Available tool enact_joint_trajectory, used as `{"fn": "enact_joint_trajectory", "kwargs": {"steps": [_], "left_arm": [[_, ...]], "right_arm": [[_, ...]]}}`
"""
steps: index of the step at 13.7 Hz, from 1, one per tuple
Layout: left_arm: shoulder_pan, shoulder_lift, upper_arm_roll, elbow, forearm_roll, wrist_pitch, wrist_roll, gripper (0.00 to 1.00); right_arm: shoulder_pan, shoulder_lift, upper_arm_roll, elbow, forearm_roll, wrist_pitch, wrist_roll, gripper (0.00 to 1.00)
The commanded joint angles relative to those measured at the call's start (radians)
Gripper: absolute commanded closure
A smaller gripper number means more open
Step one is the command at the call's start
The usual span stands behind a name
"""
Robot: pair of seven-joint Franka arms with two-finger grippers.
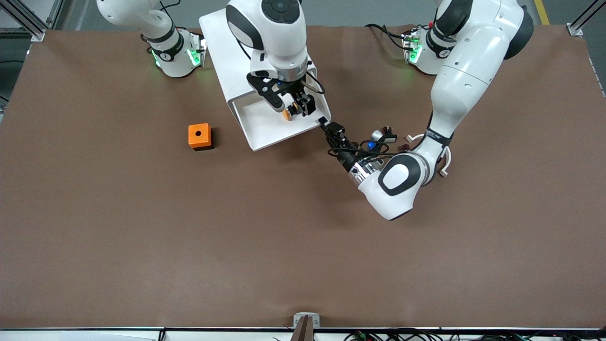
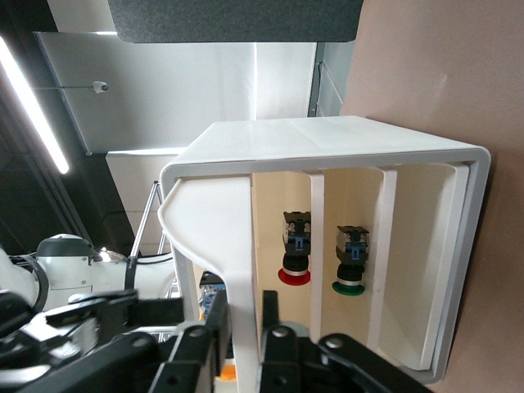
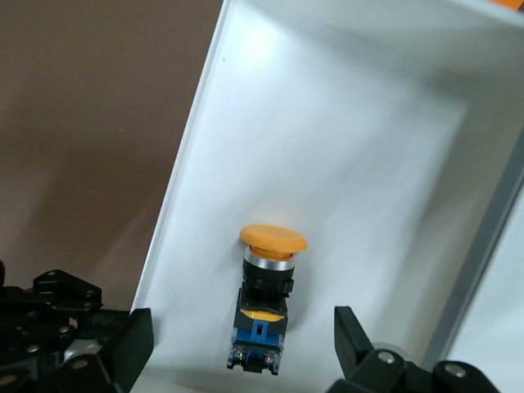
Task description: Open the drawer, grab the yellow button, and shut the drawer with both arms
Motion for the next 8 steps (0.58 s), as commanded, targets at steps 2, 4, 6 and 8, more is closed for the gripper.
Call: {"fn": "enact_joint_trajectory", "kwargs": {"steps": [2,4,6,8], "left_arm": [[0.02,0.01,0.001,0.035,-0.014,-0.005,0.075,0.18],[0.027,0.006,0.001,0.076,-0.014,-0.001,0.202,0.09],[0.041,0.002,0.006,0.124,-0.012,0.001,0.375,0.03],[0.04,-0.001,0.033,0.164,-0.008,0.006,0.547,0.01]], "right_arm": [[0.014,0.032,-0.011,0.015,-0.004,0.009,0.035,0.07],[0.014,0.036,-0.011,0.014,0.002,0.009,0.036,0.15],[0.014,0.05,-0.011,0.014,0.01,0.011,0.041,0.32],[0.02,0.065,-0.01,0.014,0.01,0.049,0.088,0.56]]}}
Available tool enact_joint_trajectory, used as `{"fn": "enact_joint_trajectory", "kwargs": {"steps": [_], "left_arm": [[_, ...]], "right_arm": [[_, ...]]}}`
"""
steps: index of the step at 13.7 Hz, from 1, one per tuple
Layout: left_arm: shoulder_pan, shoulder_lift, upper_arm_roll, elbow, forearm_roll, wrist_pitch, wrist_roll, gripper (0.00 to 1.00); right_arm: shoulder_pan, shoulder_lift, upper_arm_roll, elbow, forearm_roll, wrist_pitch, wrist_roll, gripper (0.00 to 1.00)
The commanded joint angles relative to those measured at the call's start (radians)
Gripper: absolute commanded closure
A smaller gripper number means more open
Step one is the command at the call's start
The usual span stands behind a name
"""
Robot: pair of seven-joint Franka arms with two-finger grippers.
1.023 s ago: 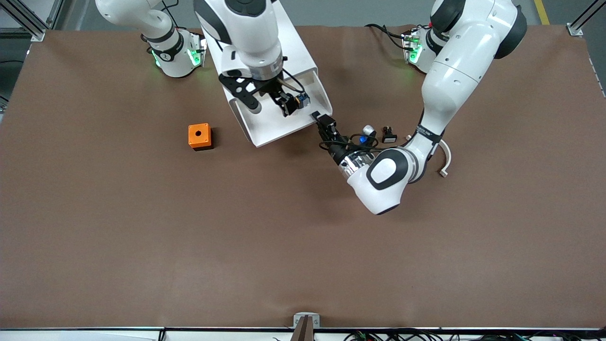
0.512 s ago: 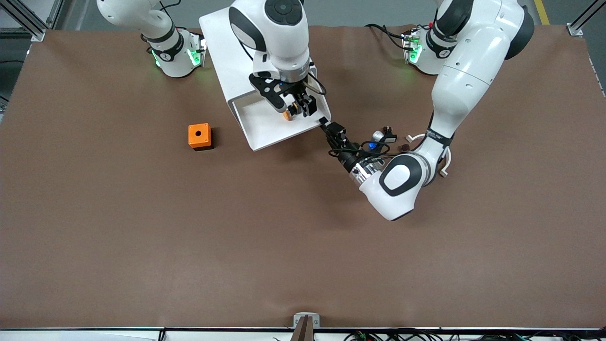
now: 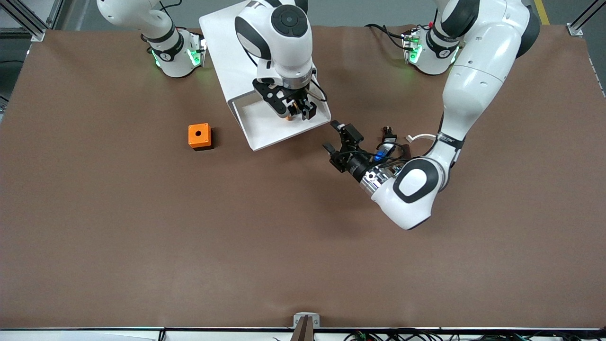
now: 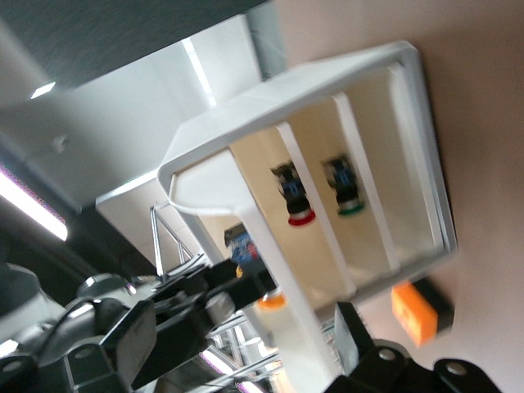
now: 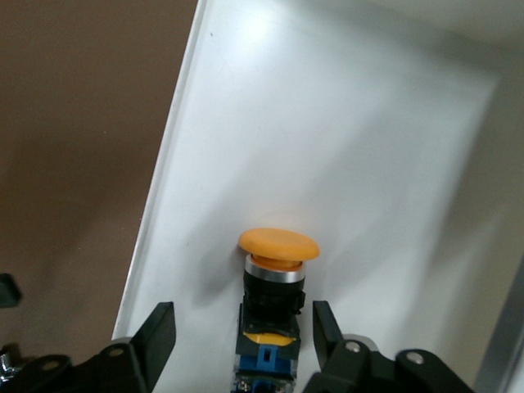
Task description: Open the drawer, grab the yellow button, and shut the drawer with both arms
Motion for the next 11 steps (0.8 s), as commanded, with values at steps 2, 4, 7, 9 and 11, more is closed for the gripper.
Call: {"fn": "enact_joint_trajectory", "kwargs": {"steps": [2,4,7,9,11], "left_arm": [[-0.021,-0.029,0.062,0.062,0.008,0.022,0.285,0.01],[-0.032,-0.059,0.067,0.062,0.087,0.06,0.42,0.01],[-0.041,-0.118,0.059,0.06,0.221,0.144,0.601,0.01],[-0.045,-0.161,0.052,0.059,0.31,0.215,0.709,0.01],[-0.067,-0.2,0.052,0.054,0.406,0.267,0.784,0.01]], "right_arm": [[0.039,0.039,-0.009,0.014,0.008,0.039,0.053,0.94],[0.036,0.041,-0.009,0.017,0.008,0.033,0.035,1.0],[-0.005,0.036,-0.012,0.078,0.019,-0.037,-0.077,1.0],[-0.086,0.032,-0.012,0.173,0.043,-0.193,-0.251,1.0],[-0.198,0.007,-0.017,0.209,0.044,-0.318,-0.508,1.0]]}}
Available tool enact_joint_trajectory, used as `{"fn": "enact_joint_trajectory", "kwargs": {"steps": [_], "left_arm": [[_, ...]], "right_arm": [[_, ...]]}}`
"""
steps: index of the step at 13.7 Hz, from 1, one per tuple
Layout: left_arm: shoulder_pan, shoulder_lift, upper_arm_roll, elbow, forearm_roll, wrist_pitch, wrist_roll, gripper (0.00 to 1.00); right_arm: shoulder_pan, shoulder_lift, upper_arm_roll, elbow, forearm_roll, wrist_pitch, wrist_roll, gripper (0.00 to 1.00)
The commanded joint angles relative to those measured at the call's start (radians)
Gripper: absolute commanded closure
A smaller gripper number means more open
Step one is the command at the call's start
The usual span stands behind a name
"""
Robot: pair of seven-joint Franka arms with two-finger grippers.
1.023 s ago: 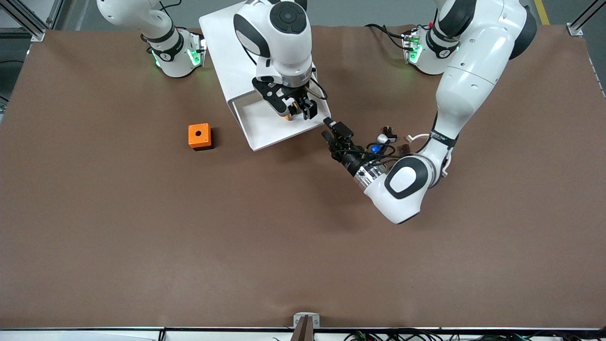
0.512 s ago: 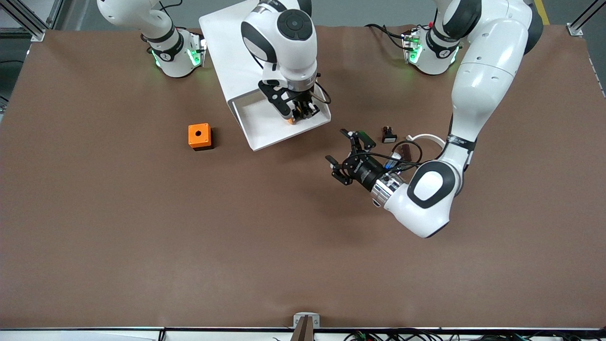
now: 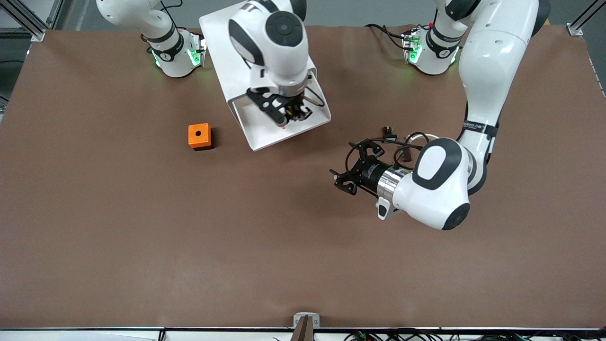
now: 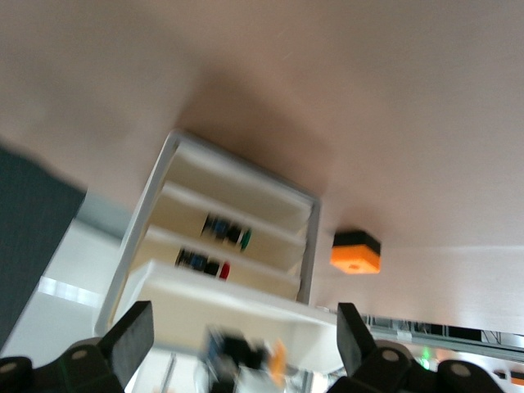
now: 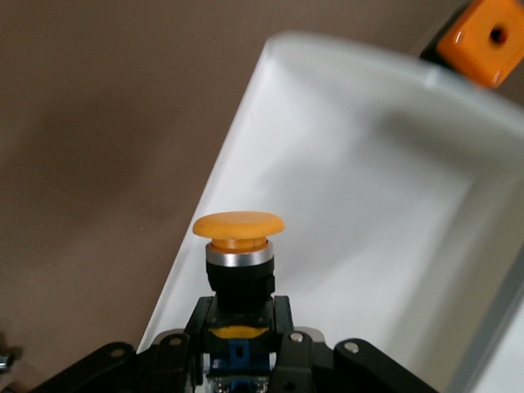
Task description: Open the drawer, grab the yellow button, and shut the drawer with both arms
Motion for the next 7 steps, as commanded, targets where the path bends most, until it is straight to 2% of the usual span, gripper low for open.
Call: {"fn": "enact_joint_trajectory", "kwargs": {"steps": [1,4,7], "left_arm": [[-0.035,-0.069,0.007,-0.025,0.135,0.072,0.102,0.01],[-0.081,-0.113,0.005,-0.037,0.281,0.169,0.114,0.01],[-0.147,-0.144,0.004,-0.073,0.416,0.273,0.11,0.01]], "right_arm": [[-0.185,-0.039,0.006,0.05,0.023,-0.124,-0.34,1.0],[-0.425,-0.037,0.003,0.031,0.0,-0.112,-0.738,1.0],[-0.636,-0.001,0.003,-0.018,-0.046,0.014,-1.097,1.0]]}}
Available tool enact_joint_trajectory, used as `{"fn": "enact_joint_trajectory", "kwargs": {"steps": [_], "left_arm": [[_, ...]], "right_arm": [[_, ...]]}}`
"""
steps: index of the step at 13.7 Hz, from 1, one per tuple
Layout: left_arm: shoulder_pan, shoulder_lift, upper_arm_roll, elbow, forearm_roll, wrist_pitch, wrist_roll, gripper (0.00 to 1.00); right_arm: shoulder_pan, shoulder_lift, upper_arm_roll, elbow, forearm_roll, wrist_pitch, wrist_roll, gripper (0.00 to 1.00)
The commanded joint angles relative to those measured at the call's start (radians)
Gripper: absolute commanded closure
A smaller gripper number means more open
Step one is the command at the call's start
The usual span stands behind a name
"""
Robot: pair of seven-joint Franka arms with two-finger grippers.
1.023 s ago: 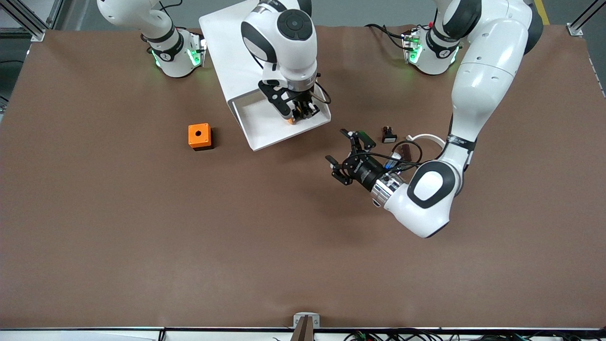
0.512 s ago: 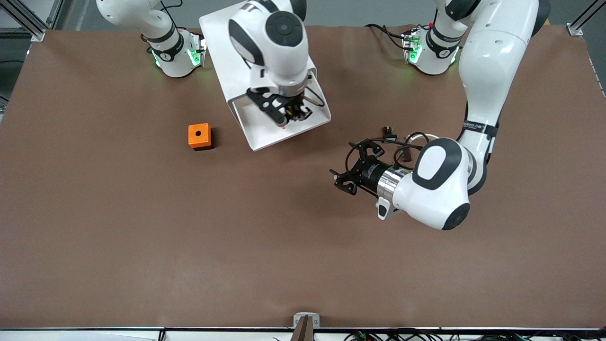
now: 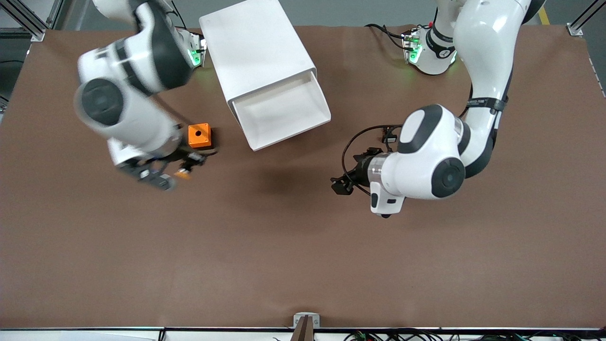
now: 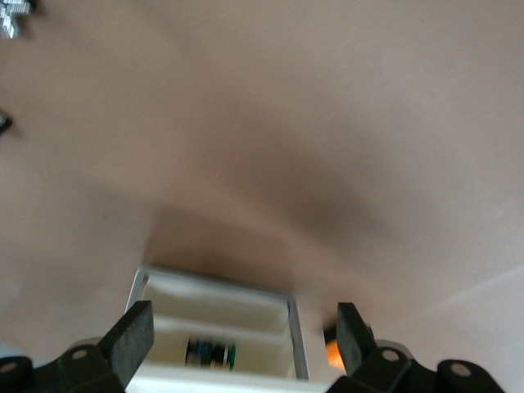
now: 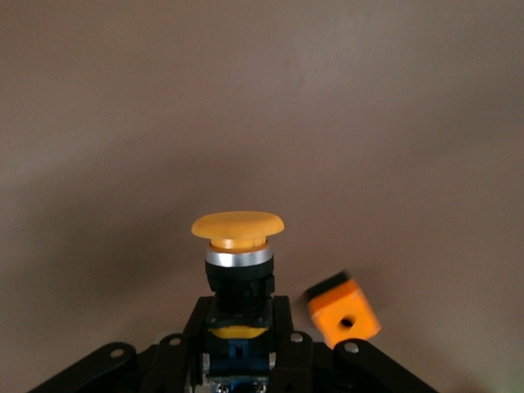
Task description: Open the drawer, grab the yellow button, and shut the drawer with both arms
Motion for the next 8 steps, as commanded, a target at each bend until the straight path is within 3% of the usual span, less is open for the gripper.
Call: {"fn": "enact_joint_trajectory", "kwargs": {"steps": [1,8], "left_arm": [[-0.054,-0.041,0.006,-0.058,0.11,0.069,0.011,0.01],[-0.139,-0.035,0.008,-0.07,0.264,0.133,-0.006,0.01]], "right_arm": [[-0.156,0.042,0.028,-0.054,-0.058,0.114,-0.241,1.0],[-0.356,0.249,0.028,-0.075,-0.074,0.394,-0.519,1.0]]}}
